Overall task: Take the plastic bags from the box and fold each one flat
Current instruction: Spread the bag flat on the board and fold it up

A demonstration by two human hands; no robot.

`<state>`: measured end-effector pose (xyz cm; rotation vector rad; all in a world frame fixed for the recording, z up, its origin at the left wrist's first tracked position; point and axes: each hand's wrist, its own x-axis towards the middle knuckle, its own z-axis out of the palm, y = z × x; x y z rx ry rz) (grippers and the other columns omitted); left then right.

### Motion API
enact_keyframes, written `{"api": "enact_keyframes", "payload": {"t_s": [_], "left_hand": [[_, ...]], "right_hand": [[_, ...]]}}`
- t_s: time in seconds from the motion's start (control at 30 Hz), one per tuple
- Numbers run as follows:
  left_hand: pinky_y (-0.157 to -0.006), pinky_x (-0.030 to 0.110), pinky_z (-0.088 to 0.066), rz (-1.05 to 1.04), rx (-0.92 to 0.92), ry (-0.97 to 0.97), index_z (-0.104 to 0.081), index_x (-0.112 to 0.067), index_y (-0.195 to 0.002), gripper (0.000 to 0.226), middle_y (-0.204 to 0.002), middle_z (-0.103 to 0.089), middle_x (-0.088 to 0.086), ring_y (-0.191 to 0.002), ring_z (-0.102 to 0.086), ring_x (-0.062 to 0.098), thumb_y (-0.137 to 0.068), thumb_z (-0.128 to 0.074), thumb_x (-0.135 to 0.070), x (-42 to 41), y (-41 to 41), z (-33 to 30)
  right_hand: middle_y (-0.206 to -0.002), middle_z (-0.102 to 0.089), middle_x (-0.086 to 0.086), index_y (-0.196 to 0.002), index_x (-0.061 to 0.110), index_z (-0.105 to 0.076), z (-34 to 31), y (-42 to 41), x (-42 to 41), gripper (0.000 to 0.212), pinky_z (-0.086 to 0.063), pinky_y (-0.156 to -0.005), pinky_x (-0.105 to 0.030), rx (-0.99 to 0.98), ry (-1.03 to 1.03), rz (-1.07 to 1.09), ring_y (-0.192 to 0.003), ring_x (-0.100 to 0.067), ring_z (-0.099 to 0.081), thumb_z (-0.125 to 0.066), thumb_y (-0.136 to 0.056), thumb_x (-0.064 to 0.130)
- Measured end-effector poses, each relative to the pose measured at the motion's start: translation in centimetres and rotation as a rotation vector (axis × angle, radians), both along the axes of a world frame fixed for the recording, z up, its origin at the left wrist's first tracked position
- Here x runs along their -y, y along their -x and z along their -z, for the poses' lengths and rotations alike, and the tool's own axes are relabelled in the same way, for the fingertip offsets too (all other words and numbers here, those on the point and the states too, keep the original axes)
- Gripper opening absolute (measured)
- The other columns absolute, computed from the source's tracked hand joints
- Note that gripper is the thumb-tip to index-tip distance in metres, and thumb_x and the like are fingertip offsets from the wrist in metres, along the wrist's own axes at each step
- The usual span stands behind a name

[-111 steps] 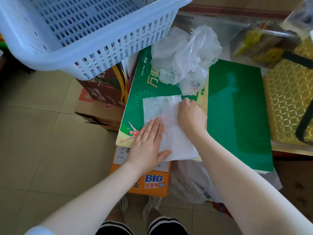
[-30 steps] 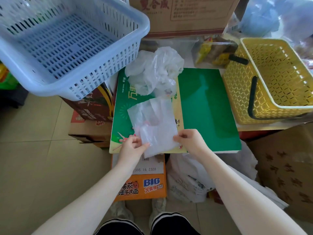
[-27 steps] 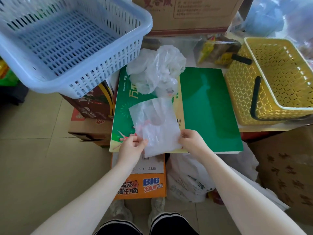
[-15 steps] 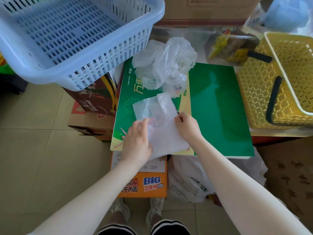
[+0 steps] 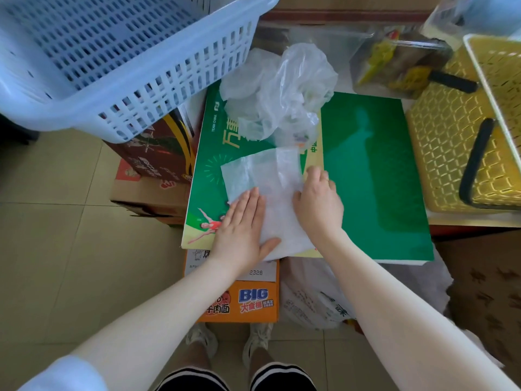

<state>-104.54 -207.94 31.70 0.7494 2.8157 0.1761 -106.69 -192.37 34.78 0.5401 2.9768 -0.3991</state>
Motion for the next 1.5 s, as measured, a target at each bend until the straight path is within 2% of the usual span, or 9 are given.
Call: {"api": "enact_keyframes", "payload": {"t_s": [0.13, 0.33, 0.5, 0.63, 0.73, 0.97, 1.17, 1.27, 1.5], "left_hand": [[-0.115, 0.039, -0.011, -0.026, -0.027, -0.04, -0.03, 0.005, -0.139, 0.086, -0.146, -0.029, 0.024, -0.137, -0.025, 0.034, -0.084, -0.026, -0.062, -0.1, -0.1, 0.1], [-0.112, 0.046, -0.008, -0.08, -0.025, -0.001, -0.018, 0.005, -0.142, 0.092, -0.15, -0.016, 0.023, -0.14, -0.013, 0.035, -0.083, -0.019, -0.065, 0.0, -0.4, 0.4], [-0.111, 0.032, 0.002, -0.023, -0.029, -0.1, -0.013, -0.002, -0.145, 0.083, -0.155, -0.006, 0.016, -0.143, -0.003, 0.027, -0.088, -0.03, -0.059, 1.0, 0.7, -0.1], [-0.113, 0.034, -0.014, -0.022, 0.005, -0.188, -0.038, -0.004, -0.132, 0.066, -0.155, -0.01, 0.013, -0.142, -0.013, 0.027, -0.086, -0.049, -0.051, 1.2, 2.1, -1.1], [-0.112, 0.035, -0.017, -0.021, 0.032, -0.189, -0.041, -0.008, -0.125, 0.062, -0.155, -0.006, 0.011, -0.141, -0.013, 0.027, -0.081, -0.055, -0.05, 0.8, 2.4, -1.3], [-0.104, 0.042, -0.034, 0.052, -0.004, -0.207, -0.025, -0.006, -0.141, 0.073, -0.153, -0.013, 0.019, -0.133, -0.032, 0.035, -0.085, -0.049, -0.046, 1.1, 3.0, -0.9], [-0.113, 0.042, -0.008, 0.24, -0.134, -0.096, -0.026, -0.011, -0.142, 0.068, -0.153, -0.017, 0.014, -0.139, -0.011, 0.031, -0.085, -0.035, -0.047, 0.5, 4.8, 0.0], [-0.113, 0.035, -0.001, 0.363, -0.098, -0.027, -0.021, -0.013, -0.145, 0.077, -0.153, -0.017, 0.011, -0.141, -0.016, 0.029, -0.083, -0.028, -0.058, -0.2, 6.3, 0.3], [-0.112, 0.034, 0.013, 0.412, -0.072, 0.169, 0.016, -0.015, -0.144, 0.128, -0.151, 0.023, 0.003, -0.14, 0.018, 0.02, -0.048, -0.016, -0.093, -0.1, 7.3, 0.9]], "right_hand": [[-0.156, -0.011, -0.014, -0.147, 0.002, -0.013, 1.0, -0.6, 0.7, 0.057, -0.014, -0.115, -0.038, -0.033, 0.034, -0.404, -0.144, -0.028, -0.009, -0.035, -0.099, 0.024], [-0.158, 0.011, -0.005, -0.149, 0.014, 0.005, 3.1, 1.1, -0.1, 0.066, 0.004, -0.116, -0.034, 0.144, -0.027, -0.474, -0.145, -0.018, 0.009, -0.021, -0.097, 0.045], [-0.158, 0.01, -0.003, -0.149, 0.015, 0.005, 2.7, 2.3, -1.0, 0.067, 0.003, -0.118, -0.034, 0.16, -0.003, -0.575, -0.145, -0.017, 0.01, -0.02, -0.097, 0.049], [-0.158, 0.001, -0.008, -0.149, 0.007, -0.004, 1.0, 0.2, -1.1, 0.069, -0.004, -0.117, -0.034, 0.001, 0.04, -0.477, -0.146, -0.022, 0.002, -0.02, -0.094, 0.047], [-0.157, -0.004, -0.017, -0.147, 0.001, -0.004, 0.8, -2.0, -0.4, 0.068, -0.01, -0.116, -0.037, 0.045, 0.122, -0.256, -0.145, -0.029, -0.003, -0.036, -0.098, 0.034], [-0.153, -0.024, -0.017, -0.145, 0.0, -0.02, 1.5, -1.5, -0.3, 0.058, -0.015, -0.115, -0.037, 0.003, 0.227, -0.354, -0.141, -0.031, -0.02, -0.044, -0.095, 0.018], [-0.151, -0.028, -0.018, -0.14, -0.003, -0.032, 2.3, -1.9, -0.5, 0.06, -0.024, -0.114, -0.044, -0.026, 0.112, -0.422, -0.139, -0.034, -0.027, -0.02, -0.09, 0.026], [-0.151, -0.028, -0.019, -0.138, -0.004, -0.036, 2.2, -3.1, 0.1, 0.055, -0.021, -0.114, -0.044, -0.052, -0.003, -0.423, -0.138, -0.034, -0.029, -0.032, -0.089, 0.019], [-0.146, -0.039, -0.014, -0.14, 0.002, -0.037, 3.2, -6.3, -2.0, 0.071, -0.021, -0.109, -0.039, 0.032, -0.094, -0.486, -0.134, -0.027, -0.039, -0.01, -0.096, 0.051]]}}
